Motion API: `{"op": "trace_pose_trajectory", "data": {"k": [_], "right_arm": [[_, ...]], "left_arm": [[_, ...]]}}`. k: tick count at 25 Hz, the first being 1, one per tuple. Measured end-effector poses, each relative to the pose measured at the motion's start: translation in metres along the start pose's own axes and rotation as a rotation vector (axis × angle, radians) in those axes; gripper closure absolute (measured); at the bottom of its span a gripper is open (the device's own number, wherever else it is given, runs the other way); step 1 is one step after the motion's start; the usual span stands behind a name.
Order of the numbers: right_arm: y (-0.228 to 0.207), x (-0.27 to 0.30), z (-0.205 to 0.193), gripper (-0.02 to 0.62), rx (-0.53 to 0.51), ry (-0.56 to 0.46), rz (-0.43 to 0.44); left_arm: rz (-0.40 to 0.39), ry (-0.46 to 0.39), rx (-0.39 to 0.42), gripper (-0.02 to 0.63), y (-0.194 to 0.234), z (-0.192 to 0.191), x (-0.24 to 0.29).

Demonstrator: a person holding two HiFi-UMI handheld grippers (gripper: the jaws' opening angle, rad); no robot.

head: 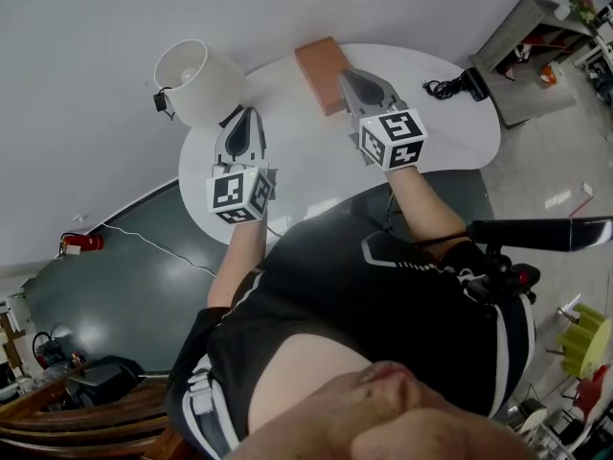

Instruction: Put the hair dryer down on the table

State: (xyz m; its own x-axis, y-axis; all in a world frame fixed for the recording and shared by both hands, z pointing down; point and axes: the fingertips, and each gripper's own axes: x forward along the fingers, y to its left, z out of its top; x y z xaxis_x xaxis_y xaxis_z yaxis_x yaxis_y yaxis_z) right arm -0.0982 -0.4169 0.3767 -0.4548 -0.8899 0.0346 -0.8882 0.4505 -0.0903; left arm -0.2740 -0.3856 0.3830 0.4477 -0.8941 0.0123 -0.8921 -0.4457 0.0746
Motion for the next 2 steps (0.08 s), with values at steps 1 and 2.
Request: {"op": "trace_pose_trajectory", "data": {"k": [1, 2], "right_arm": [[0.0003, 0.0007, -0.0003, 0.557, 0.0, 0.001, 0.0], [0.0005, 0.0013, -0.0006, 0.557, 0.001, 0.001, -0.001]], "left_arm": [[-0.002, 0.001, -0.001, 0.574, 0.0006, -0.0007, 0.0003], [-0.004, 0.002, -0.003, 0.574, 0.0012, -0.0015, 0.0007]]}}
